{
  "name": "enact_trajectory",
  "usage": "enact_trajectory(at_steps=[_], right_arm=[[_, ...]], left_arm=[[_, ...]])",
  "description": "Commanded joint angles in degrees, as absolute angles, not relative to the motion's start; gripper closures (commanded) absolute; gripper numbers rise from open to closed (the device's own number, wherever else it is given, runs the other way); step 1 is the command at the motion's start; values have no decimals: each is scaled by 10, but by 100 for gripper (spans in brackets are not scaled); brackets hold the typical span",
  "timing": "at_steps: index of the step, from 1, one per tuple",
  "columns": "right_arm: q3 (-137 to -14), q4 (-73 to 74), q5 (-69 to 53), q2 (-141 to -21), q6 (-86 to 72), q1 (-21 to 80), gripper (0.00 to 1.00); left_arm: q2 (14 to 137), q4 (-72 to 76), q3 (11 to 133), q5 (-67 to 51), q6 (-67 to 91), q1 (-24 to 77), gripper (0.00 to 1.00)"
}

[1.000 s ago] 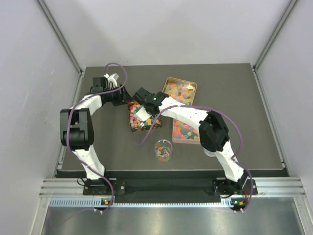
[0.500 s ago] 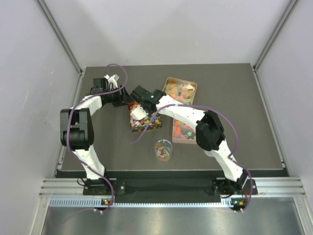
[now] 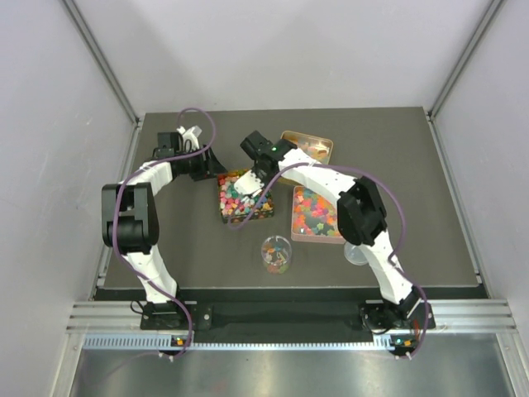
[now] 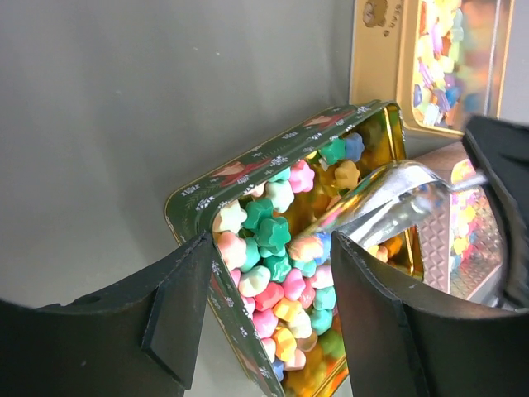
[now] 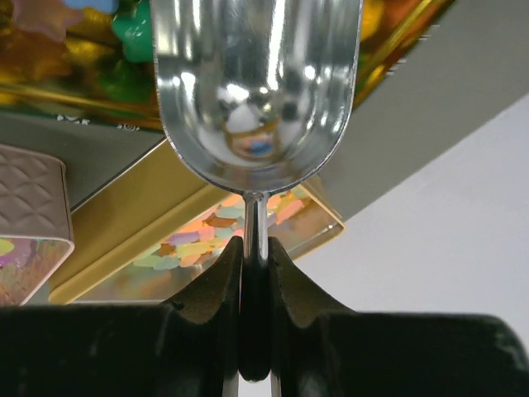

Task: Pack the candies
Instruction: Scoop the fake candies from the storage box.

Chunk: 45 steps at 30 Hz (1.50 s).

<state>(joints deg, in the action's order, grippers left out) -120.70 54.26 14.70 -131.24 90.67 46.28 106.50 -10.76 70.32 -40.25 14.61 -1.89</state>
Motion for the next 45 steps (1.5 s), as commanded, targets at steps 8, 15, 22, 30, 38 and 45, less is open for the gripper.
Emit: enact_trajectory(at_steps=[8, 15, 22, 30, 38, 45], right_arm=[[-1185, 550, 98, -1345, 1094, 424, 100], [-1235, 544, 90, -1367, 1153, 423, 100], [-1257, 523, 144, -1370, 1143, 436, 100], [-1250, 519, 177, -1368, 1148, 455, 100], [-1276, 540, 248, -1410, 1120, 497, 100], [-1323, 611, 313, -1444, 1080, 509, 100]], left_arm=[[1060, -131, 723, -477, 127, -17, 37], [1068, -140, 738, -481, 118, -17, 37], [1074, -133, 742, -494, 129, -17, 38], [1071, -132, 746, -509, 137, -17, 38], [1042, -128, 734, -533, 149, -18, 40], [1006, -152, 719, -535, 128, -18, 43]])
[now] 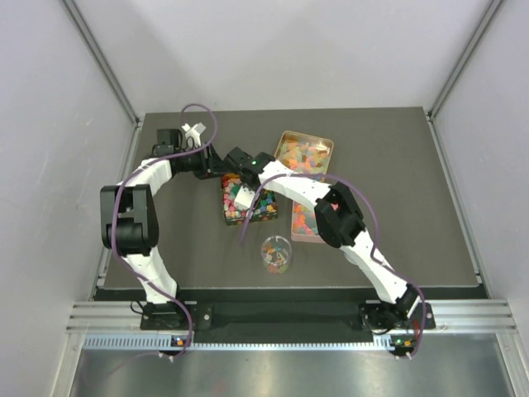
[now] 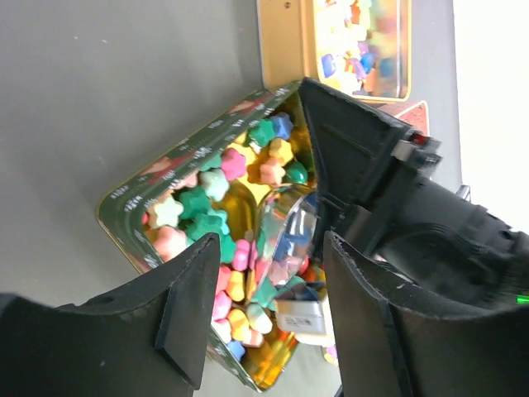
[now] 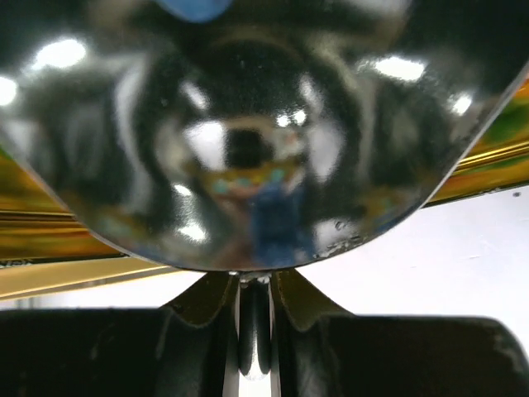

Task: Pack the candies
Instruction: Scoop the fake candies from the storage box, then place the fake candies in the packing bottle.

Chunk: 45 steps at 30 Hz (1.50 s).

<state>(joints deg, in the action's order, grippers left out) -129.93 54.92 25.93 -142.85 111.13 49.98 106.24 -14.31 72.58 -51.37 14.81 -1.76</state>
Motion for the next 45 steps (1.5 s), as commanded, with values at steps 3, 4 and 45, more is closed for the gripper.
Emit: enact_trajectory(at_steps=[3, 4, 45], right_arm=[[-1326, 640, 327, -1451, 1053, 512, 100], [-1331, 656, 324, -1458, 1046, 511, 100], [-1325, 715, -116, -1352, 964, 421, 100]], left_arm=[[975, -163, 701, -541, 114, -18, 43], [969, -163, 689, -541, 110, -18, 43], [953, -345, 743, -452, -25, -33, 43]])
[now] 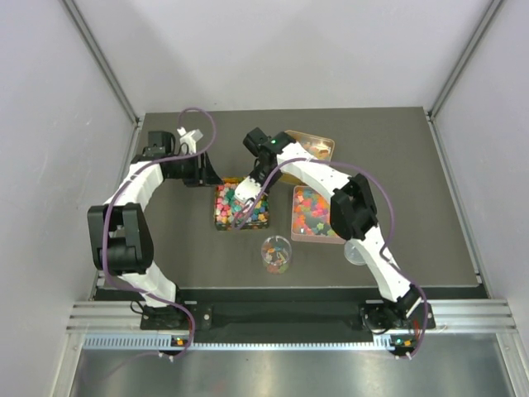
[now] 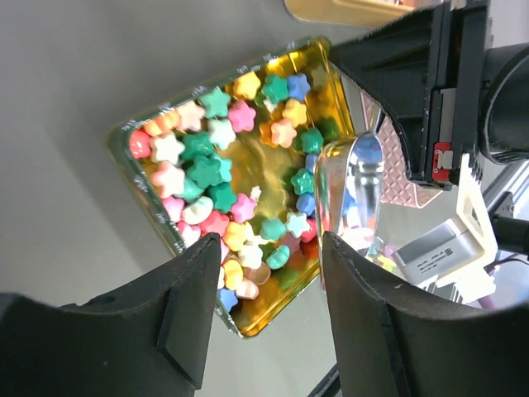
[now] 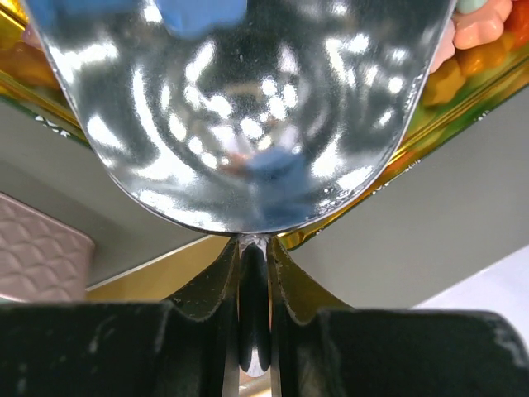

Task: Pack the candies
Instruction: Place the fake candies in the packing bottle.

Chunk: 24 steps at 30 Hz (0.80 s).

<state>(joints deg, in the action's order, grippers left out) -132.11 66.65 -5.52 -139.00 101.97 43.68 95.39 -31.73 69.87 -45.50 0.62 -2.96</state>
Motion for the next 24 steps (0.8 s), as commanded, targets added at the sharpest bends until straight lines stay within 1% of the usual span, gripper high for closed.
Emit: enact_trajectory(at_steps=[1, 5, 9, 12, 20, 24], right_arm=[[-1324, 710, -102, -1346, 956, 420, 100], [-1281, 698, -55, -1291, 933, 415, 100], [-1168, 674, -4, -1196, 927, 415, 100], [-1117, 669, 25, -1145, 911, 416, 100], [-1031, 653, 84, -1068, 873, 424, 100], [-949, 628, 129, -1014, 866, 452, 100]], left_arm=[[954, -349, 749, -452, -25, -33, 43], [940, -352, 761, -452, -26, -33, 43], [922, -347, 752, -450, -23, -33, 43], [904, -338, 741, -449, -19, -33, 43], [874, -324, 722, -445, -12, -34, 42], [861, -321, 721, -438, -10, -35, 42]])
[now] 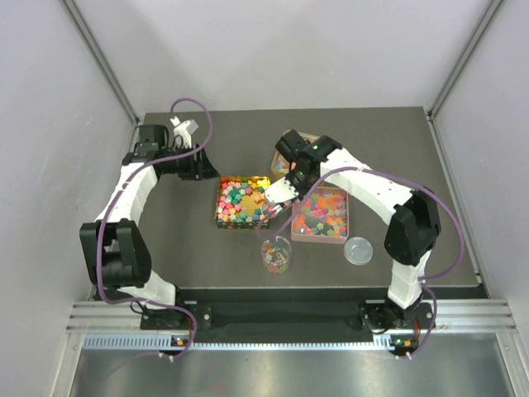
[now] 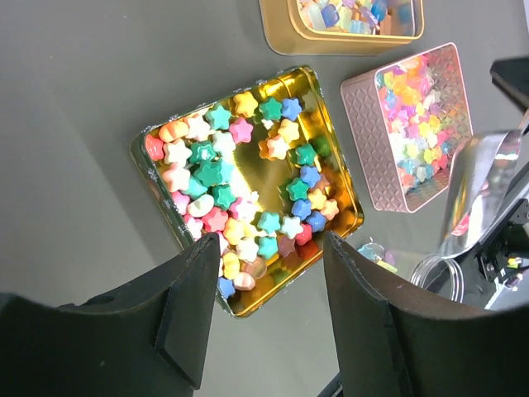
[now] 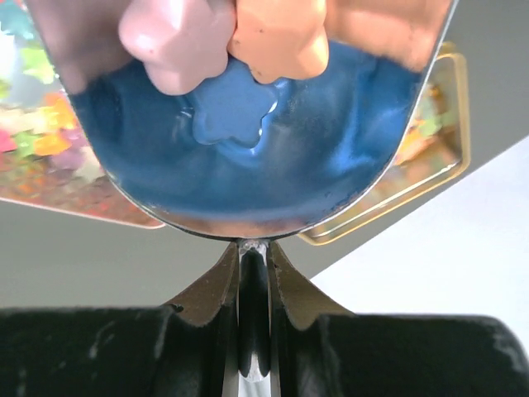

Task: Pack the candies
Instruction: Place the fake candies in the packing bottle.

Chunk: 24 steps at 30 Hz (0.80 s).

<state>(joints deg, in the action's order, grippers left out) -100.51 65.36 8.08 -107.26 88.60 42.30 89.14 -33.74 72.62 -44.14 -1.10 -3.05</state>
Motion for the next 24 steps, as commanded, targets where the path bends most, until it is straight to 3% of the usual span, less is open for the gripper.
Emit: enact_trajectory(at_steps=[1, 24], right_arm=[[-940, 627, 134, -1008, 861, 457, 100], [-824, 606, 276, -922, 785, 577, 100]], left_arm=[[859, -318, 719, -436, -8, -34, 42], [795, -287, 674, -432, 23, -43, 42]])
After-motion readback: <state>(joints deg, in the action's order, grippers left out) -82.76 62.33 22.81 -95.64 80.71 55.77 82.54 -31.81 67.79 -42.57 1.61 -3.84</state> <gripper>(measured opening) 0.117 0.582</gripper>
